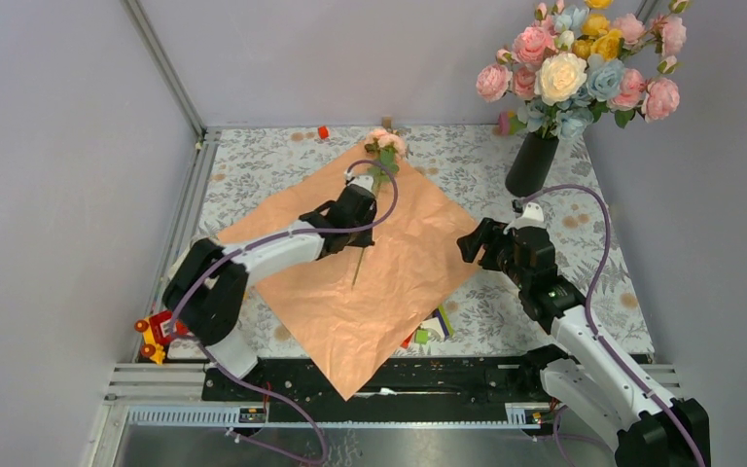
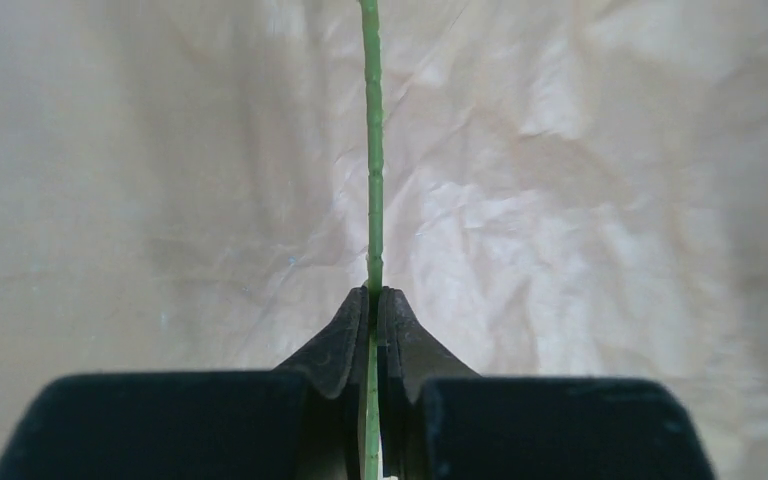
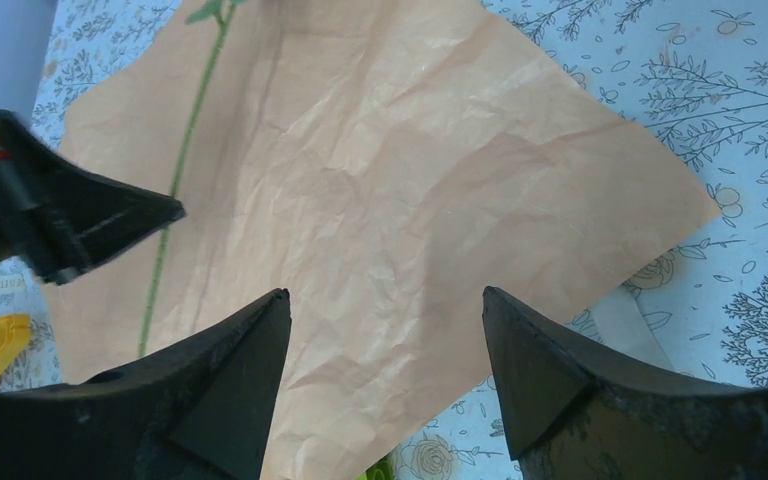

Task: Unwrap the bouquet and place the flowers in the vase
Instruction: Pick up the fake flower from the wrapping paper.

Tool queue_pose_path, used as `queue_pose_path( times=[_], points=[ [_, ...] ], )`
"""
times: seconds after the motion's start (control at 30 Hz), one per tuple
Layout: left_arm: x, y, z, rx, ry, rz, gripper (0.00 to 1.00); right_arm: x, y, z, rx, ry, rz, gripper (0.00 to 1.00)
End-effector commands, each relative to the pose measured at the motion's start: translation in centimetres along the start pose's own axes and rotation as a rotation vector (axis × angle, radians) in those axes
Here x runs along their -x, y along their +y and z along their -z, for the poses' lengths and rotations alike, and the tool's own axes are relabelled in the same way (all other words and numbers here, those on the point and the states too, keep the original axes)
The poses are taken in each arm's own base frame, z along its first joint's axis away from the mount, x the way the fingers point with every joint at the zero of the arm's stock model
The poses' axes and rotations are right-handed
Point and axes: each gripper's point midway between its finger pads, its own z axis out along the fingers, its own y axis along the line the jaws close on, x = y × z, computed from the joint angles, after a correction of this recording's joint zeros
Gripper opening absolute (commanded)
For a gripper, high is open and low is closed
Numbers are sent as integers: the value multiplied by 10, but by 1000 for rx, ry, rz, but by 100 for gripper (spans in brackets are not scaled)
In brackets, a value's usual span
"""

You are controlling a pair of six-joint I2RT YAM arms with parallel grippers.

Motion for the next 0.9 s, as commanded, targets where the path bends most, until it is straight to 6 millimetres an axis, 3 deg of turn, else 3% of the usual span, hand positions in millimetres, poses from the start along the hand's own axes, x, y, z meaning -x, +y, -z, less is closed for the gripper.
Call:
queue_pose_path(
  times=[0.0,0.23,0.43,0.5,0.87],
  points=[
    [75,-32,56,-207,-299,114,0,29,32,2,118,-73,-11,78],
    [75,-65,116,-504,-367,230,0,58,94,8,393,-106,-163,80],
    [59,-85,167,-786,-430,285,0,85,142,14,580,-121,-251,80],
    [55,-87,181,-843,-457,297,0,84,151,8,590,-101,-253,81],
    [35,-85,214,-921,-477,246,0,96,205,-11,691,-41,-270,78]
  ],
)
